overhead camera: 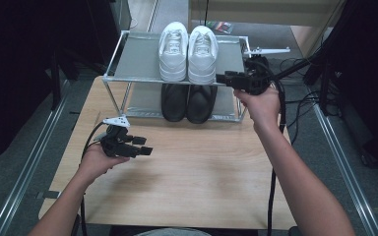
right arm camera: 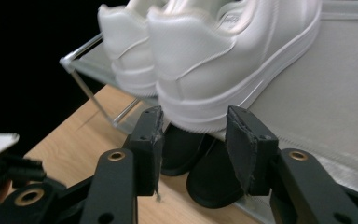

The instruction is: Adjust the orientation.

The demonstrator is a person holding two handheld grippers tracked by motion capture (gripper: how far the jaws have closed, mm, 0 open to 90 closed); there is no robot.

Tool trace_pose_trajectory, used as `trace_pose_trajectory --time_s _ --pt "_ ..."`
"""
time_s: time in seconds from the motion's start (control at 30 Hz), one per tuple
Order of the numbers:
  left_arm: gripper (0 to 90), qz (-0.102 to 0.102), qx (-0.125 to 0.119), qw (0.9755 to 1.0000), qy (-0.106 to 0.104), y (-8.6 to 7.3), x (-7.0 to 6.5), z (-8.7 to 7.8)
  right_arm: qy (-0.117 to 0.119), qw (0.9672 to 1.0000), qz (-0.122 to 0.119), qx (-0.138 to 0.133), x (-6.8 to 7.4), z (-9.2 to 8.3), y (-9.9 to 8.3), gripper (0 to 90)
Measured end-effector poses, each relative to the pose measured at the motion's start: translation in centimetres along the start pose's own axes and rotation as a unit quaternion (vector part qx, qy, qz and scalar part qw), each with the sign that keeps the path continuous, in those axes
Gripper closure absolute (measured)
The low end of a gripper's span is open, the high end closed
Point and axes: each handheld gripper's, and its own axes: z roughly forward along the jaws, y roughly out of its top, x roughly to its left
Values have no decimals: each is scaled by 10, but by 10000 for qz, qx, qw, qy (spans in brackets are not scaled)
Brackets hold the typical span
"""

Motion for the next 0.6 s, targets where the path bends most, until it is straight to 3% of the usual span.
trace_pose_trajectory --time_s 0.17,0.2,0.27,0.43,0.6 --pt "400 25 61 10000 5 0 1 1 146 9997 -181 100 4 2 -22 534" --pt "399 14 66 10000 2 0 1 2 210 9992 -336 110 4 5 -35 525" --pt "399 14 75 10000 -1 0 1 2 260 9991 -322 130 4 6 -39 525" --pt "398 19 78 10000 14 -1 1 2 423 9980 -360 307 2 12 -75 509" --pt "396 19 93 10000 28 -1 2 2 505 9973 -355 390 1 13 -93 507"
